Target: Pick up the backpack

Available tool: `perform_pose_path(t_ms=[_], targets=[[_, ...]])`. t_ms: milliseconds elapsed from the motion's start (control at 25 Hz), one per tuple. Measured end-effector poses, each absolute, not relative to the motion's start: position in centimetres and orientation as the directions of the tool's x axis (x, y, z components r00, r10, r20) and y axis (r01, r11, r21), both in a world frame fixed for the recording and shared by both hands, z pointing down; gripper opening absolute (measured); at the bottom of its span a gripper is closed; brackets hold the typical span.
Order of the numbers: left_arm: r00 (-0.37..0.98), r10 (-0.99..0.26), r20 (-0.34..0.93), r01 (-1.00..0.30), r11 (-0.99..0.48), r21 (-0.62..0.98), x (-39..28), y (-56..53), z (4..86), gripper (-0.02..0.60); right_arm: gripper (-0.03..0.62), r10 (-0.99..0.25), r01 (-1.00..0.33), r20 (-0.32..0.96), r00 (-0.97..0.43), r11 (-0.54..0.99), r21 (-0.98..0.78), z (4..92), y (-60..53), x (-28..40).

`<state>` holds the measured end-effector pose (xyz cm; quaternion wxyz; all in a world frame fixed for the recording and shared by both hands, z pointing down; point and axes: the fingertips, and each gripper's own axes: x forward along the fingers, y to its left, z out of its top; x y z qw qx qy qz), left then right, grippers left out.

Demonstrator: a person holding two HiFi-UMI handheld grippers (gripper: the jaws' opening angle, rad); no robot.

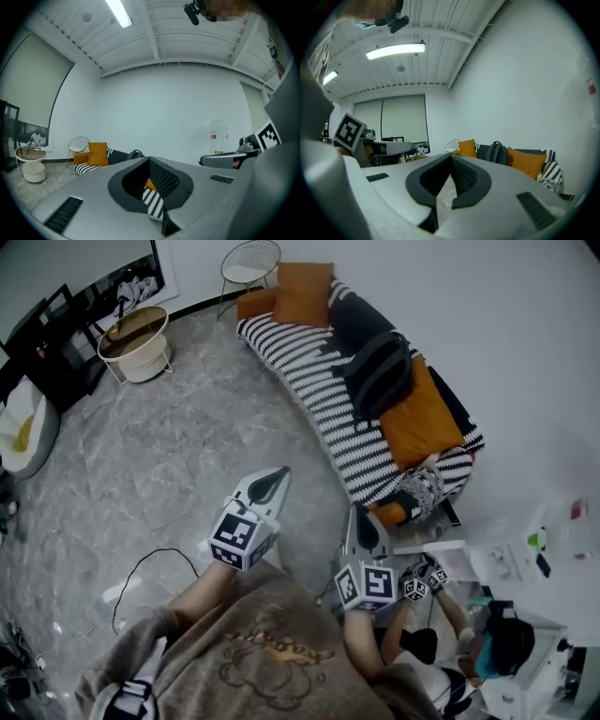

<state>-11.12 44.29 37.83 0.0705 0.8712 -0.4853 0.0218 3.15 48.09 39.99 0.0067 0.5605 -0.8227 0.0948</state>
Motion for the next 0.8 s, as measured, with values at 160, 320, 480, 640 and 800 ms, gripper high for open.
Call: perform_pose_path(t_ms=[160,320,480,640,800], targets=[[0.531,-0.841,0.106,-0.847,-0.523,0.097,-10.8,42.2,38.3,0.000,0.005,-0.919,-0.922,0.121,-0.374,0.354,-0.158,40.4,46.2,3.0],[0.536,-0.838,0.102,-0.844,-0.528,0.098,-10.3,39.4,38.7,0.000,0.005,-0.918,-0.921,0.125,-0.376,0.355,-0.162,41.0,43.5,3.2],[0.543,-0.834,0.098,-0.839,-0.535,0.100,-9.9,36.1,38.7,0.000,0.005,-0.918,-0.923,0.136,-0.373,0.352,-0.157,41.3,40.2,3.4],[0.554,-0.827,0.095,-0.832,-0.545,0.107,-9.8,32.3,38.8,0.000,0.006,-0.917,-0.923,0.142,-0.374,0.352,-0.157,41.8,36.5,3.2],[0.566,-0.818,0.101,-0.824,-0.558,0.102,-9.8,28.2,38.9,0.000,0.006,-0.916,-0.924,0.151,-0.373,0.351,-0.155,42.0,32.2,2.8]])
